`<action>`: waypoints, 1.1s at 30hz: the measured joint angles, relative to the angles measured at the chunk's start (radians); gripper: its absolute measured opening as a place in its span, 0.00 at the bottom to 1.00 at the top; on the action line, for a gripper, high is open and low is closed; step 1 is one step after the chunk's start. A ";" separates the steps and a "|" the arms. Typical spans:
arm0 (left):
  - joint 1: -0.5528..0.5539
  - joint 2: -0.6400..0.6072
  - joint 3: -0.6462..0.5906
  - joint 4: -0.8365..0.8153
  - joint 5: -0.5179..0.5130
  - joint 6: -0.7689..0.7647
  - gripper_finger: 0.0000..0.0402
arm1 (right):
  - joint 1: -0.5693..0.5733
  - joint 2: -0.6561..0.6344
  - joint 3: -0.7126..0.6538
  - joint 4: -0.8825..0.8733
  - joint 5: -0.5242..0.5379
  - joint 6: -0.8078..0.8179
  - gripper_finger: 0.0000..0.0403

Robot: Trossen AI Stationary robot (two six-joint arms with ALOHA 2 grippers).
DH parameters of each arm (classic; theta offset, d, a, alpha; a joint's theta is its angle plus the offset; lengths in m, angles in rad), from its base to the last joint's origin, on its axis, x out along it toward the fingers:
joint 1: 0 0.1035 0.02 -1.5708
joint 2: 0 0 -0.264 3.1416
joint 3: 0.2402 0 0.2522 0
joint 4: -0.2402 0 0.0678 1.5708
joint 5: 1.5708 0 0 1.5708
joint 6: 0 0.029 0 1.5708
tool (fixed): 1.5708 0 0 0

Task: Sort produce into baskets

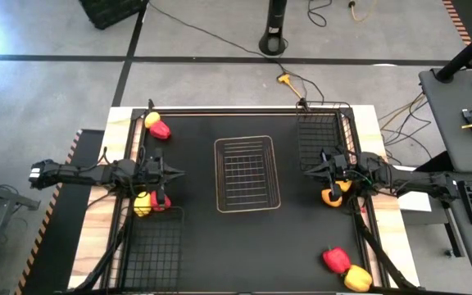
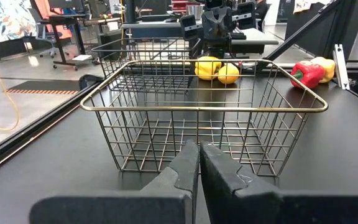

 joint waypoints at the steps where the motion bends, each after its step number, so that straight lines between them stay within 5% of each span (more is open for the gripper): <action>1: 0.000 0.000 0.000 0.000 0.000 0.000 0.00 | 0.000 0.000 0.000 0.000 0.000 0.000 0.02; 19: 0.000 0.000 0.000 0.000 0.000 0.000 0.00 | 0.000 0.000 0.000 0.000 0.000 -0.011 0.02; 28: 0.000 0.000 0.000 0.000 0.000 0.000 0.00 | -0.002 0.000 0.000 0.005 0.082 -0.683 0.02; 33: 0.000 0.000 0.000 0.000 0.000 0.000 0.00 | -0.002 0.000 0.000 0.029 0.079 -0.827 0.02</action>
